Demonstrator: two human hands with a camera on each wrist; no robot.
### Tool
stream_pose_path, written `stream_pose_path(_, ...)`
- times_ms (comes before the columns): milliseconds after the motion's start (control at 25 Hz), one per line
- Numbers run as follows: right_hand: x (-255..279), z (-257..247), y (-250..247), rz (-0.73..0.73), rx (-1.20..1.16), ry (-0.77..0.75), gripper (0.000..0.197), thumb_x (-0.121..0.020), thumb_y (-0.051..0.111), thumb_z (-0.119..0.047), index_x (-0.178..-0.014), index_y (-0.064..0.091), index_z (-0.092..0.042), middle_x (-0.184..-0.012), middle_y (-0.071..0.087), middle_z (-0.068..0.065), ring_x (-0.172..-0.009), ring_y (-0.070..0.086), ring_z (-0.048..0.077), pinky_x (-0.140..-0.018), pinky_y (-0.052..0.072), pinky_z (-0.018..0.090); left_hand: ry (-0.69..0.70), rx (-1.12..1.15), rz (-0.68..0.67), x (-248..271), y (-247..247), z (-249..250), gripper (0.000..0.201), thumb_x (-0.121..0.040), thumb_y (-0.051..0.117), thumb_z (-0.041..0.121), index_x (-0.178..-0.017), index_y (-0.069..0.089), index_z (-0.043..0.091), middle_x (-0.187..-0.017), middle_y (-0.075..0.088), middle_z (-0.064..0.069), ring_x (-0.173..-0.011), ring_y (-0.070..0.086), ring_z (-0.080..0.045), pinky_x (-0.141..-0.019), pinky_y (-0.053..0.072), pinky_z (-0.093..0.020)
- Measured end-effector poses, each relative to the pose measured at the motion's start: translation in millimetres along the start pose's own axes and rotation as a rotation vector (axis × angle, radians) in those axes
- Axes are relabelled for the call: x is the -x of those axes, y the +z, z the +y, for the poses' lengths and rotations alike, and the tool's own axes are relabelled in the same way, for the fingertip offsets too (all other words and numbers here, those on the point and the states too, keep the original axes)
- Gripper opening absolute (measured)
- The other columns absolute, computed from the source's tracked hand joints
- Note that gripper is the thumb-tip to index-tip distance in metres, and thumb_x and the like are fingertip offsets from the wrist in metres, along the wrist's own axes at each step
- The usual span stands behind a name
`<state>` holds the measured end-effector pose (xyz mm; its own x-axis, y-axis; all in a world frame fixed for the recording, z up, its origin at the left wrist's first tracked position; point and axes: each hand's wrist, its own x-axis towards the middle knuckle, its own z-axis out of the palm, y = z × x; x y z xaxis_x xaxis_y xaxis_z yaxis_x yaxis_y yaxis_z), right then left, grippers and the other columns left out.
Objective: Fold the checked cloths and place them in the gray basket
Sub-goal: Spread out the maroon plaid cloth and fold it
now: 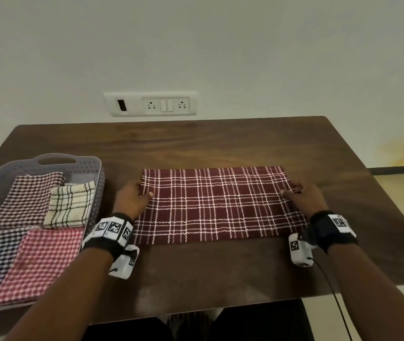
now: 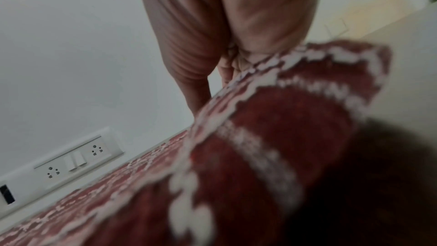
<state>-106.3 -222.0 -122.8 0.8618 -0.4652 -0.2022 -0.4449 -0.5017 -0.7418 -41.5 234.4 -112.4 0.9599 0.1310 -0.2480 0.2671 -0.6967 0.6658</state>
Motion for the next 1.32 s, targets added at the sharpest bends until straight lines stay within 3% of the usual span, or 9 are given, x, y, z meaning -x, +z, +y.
stream_pose_path(120, 10.2, 1.9, -4.5, -0.006, 0.024, -0.014, 0.038, -0.082, 0.078, -0.025, -0.116, 0.065, -0.012, -0.103, 0.072, 0.006, -0.091, 0.07, 0.025, -0.089, 0.057, 0.045, 0.024, 0.036, 0.019, 17.8, -3.2, 2.9, 0.042, -0.091, 0.067, 0.021, -0.128, 0.054, 0.007, -0.115, 0.066, -0.011, -0.099, 0.061, -0.022, -0.086, 0.044, -0.029)
stream_pose_path(400, 28.2, -0.9, -8.1, -0.041, 0.055, -0.008, 0.037, -0.084, 0.074, -0.015, -0.119, 0.063, -0.011, -0.105, 0.071, 0.008, -0.089, 0.069, 0.024, -0.086, 0.055, 0.038, 0.009, -0.005, -0.05, 44.1, -13.0, -3.6, 0.039, -0.094, 0.063, 0.023, -0.129, 0.053, 0.009, -0.117, 0.066, -0.014, -0.102, 0.061, -0.025, -0.088, 0.043, -0.031)
stream_pose_path(600, 28.7, -9.4, -11.3, -0.118, 0.039, 0.049, 0.043, -0.082, 0.077, -0.012, -0.121, 0.059, -0.01, -0.107, 0.07, 0.01, -0.089, 0.069, 0.026, -0.088, 0.055, 0.042, -0.076, 0.128, -0.104, 47.0, -15.8, -12.0, 0.048, -0.09, 0.067, 0.032, -0.132, 0.047, 0.019, -0.111, 0.066, -0.009, -0.094, 0.066, -0.023, -0.084, 0.056, -0.04)
stream_pose_path(720, 31.4, -15.7, -13.1, -0.147, 0.041, 0.046, 0.044, -0.078, 0.082, -0.012, -0.113, 0.056, -0.015, -0.1, 0.068, 0.005, -0.087, 0.068, 0.025, -0.088, 0.055, 0.042, -0.104, 0.193, -0.188, 52.6, -13.8, -17.7, 0.048, -0.088, 0.07, 0.027, -0.128, 0.045, 0.016, -0.107, 0.067, -0.006, -0.091, 0.068, -0.022, -0.085, 0.056, -0.043)
stream_pose_path(920, 34.8, -23.4, -16.6, -0.176, 0.062, 0.043, 0.041, -0.078, 0.082, -0.01, -0.107, 0.054, -0.018, -0.084, 0.065, -0.004, -0.076, 0.065, 0.017, -0.084, 0.052, 0.037, -0.16, 0.259, -0.176, 59.8, -17.3, -25.6, 0.047, -0.089, 0.068, 0.016, -0.132, 0.047, 0.016, -0.097, 0.069, -0.01, -0.09, 0.069, -0.025, -0.086, 0.056, -0.047)
stream_pose_path(1000, 32.6, -22.4, -15.0, -0.184, 0.07, 0.055, 0.042, -0.076, 0.083, -0.011, -0.109, 0.059, -0.014, -0.089, 0.07, 0.001, -0.078, 0.069, 0.02, -0.087, 0.055, 0.041, -0.162, 0.2, -0.162, 59.9, -16.5, -26.0, 0.048, -0.088, 0.069, 0.018, -0.131, 0.049, 0.016, -0.098, 0.069, -0.01, -0.091, 0.068, -0.025, -0.088, 0.056, -0.047)
stream_pose_path(1120, 32.7, -23.4, -16.2, -0.179, 0.127, 0.038, 0.042, -0.073, 0.087, -0.017, -0.107, 0.063, -0.012, -0.091, 0.072, 0.002, -0.078, 0.07, 0.02, -0.085, 0.056, 0.04, -0.132, 0.009, -0.116, 63.1, -15.8, -18.4, 0.047, -0.087, 0.067, 0.019, -0.131, 0.05, 0.013, -0.114, 0.066, -0.011, -0.094, 0.062, -0.02, -0.087, 0.051, -0.034)
stream_pose_path(1200, 35.6, -20.6, -18.3, -0.163, 0.214, 0.042, 0.038, -0.071, 0.087, -0.032, -0.099, 0.067, -0.016, -0.087, 0.072, -0.002, -0.079, 0.069, 0.019, -0.08, 0.056, 0.037, -0.117, -0.124, -0.1, 70.6, -15.7, -6.5, 0.046, -0.086, 0.066, 0.018, -0.127, 0.046, 0.012, -0.121, 0.061, -0.014, -0.1, 0.062, -0.027, -0.088, 0.05, -0.037)
stream_pose_path(1320, 49.5, -13.7, -22.1, -0.158, 0.428, 0.12, 0.047, -0.07, 0.082, -0.054, -0.093, 0.068, -0.016, -0.087, 0.071, 0.003, -0.079, 0.066, 0.02, -0.066, 0.05, 0.031, 0.029, -0.472, -0.023, 84.6, -4.3, 12.2, 0.068, -0.078, 0.072, 0.017, -0.136, 0.036, 0.014, -0.139, 0.038, -0.016, -0.124, 0.047, -0.034, -0.098, 0.049, -0.044)
